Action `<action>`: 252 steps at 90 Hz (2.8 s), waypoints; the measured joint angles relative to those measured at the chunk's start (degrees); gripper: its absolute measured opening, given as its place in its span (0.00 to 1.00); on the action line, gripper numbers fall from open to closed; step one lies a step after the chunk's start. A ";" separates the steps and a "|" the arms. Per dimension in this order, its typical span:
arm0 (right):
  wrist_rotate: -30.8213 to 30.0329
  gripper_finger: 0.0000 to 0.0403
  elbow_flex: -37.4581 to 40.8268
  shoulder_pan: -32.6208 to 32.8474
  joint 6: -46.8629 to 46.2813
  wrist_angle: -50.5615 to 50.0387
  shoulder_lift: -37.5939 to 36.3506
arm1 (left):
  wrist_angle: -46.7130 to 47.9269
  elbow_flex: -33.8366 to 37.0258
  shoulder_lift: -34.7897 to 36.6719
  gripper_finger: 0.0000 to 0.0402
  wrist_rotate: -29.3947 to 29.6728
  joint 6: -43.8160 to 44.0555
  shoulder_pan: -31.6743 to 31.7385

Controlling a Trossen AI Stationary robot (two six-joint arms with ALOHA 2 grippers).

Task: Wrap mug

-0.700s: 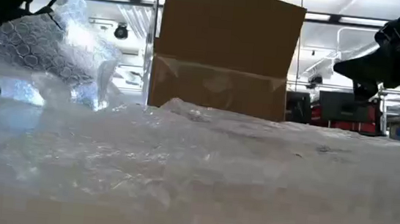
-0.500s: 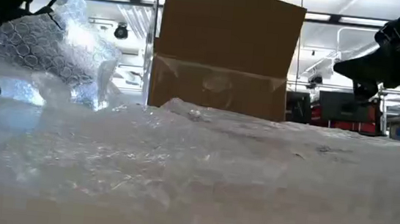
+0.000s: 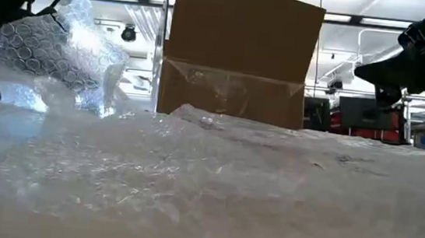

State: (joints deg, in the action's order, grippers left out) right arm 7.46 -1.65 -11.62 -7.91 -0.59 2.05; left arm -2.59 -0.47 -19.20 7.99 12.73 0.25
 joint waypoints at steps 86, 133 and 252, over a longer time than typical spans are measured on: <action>0.00 0.01 -0.02 -0.01 -0.01 0.01 0.00 | -17.55 -0.02 0.00 0.02 5.11 -7.50 0.15; 0.03 0.01 0.00 -0.02 -4.51 2.53 0.00 | -20.08 -5.51 -1.14 0.00 6.42 -2.09 0.20; 4.83 0.01 -31.89 14.13 4.39 -19.66 52.78 | 49.11 -60.41 -62.40 0.00 3.54 28.50 -28.37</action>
State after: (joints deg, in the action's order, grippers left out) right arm 12.29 -33.54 2.51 -3.52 -20.25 54.82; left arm 46.52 -60.88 -81.60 11.53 41.23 -28.12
